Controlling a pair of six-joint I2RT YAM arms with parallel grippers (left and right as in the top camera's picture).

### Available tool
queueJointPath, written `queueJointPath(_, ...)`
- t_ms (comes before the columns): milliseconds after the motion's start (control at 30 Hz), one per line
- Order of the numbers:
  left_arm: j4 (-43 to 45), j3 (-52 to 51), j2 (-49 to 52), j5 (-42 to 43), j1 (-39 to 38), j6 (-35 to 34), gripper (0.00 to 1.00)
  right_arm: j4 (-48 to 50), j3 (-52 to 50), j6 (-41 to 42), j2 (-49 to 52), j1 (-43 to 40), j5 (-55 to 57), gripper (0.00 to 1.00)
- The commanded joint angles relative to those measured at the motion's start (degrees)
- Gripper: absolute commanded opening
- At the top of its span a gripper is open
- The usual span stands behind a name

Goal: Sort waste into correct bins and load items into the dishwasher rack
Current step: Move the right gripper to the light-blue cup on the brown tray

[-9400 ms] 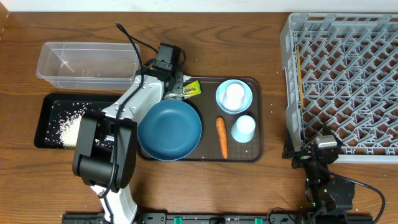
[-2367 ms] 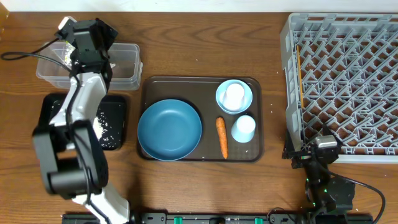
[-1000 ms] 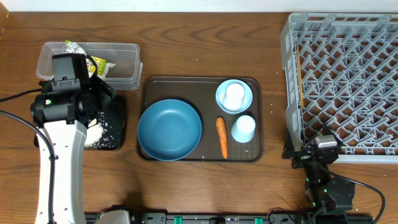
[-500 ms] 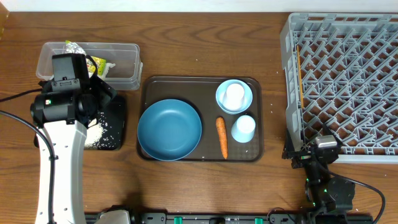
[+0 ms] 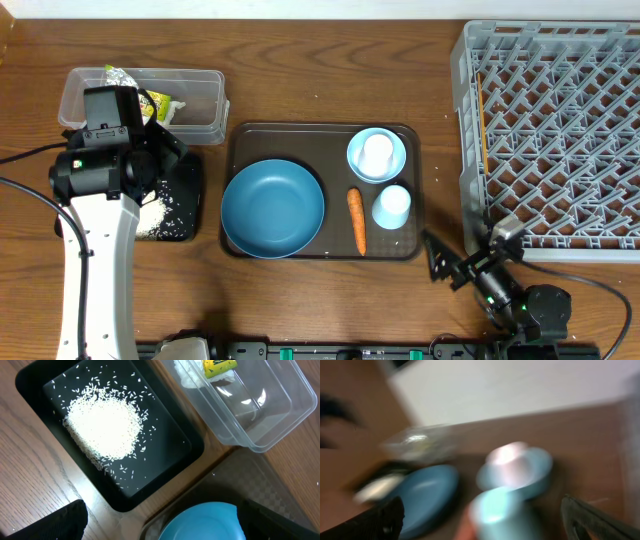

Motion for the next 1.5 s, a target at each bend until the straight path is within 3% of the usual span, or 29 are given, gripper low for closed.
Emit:
queueJointPath(0, -0.3, 0.5, 0.2, -0.3, 0.0, 0.3, 0.98, -0.2, -0.1, 22.0, -0.2, -0.5, -15.8, 0.99)
queueJointPath(267, -0.3, 0.5, 0.2, -0.3, 0.0, 0.3, 0.98, 12.1, 0.0, 32.0, -0.2, -0.5, -19.5, 0.99)
queueJointPath(533, -0.3, 0.5, 0.2, -0.3, 0.0, 0.3, 0.98, 10.3, 4.4, 27.4, 4.0, -0.5, -19.1, 0.99)
queueJointPath(667, -0.3, 0.5, 0.2, -0.3, 0.0, 0.3, 0.98, 0.4, 11.4, 18.4, 10.3, -0.5, -15.6, 0.99)
queueJointPath(900, -0.3, 0.5, 0.2, -0.3, 0.0, 0.3, 0.98, -30.4, 32.0, -5.3, 25.6, 1.3, 2.6, 0.99)
queueJointPath(1000, -0.3, 0.5, 0.2, -0.3, 0.0, 0.3, 0.98, -40.8, 41.2, -11.6, 33.8, 4.5, 11.0, 0.99)
queueJointPath(1200, -0.3, 0.5, 0.2, -0.3, 0.0, 0.3, 0.98, -48.7, 50.7, -12.7, 46.7, 13.9, 25.8, 0.99)
queueJointPath(1467, -0.3, 0.5, 0.2, -0.3, 0.0, 0.3, 0.98, -43.6, 52.0, -7.0, 62.6, 26.2, 38.0, 0.99)
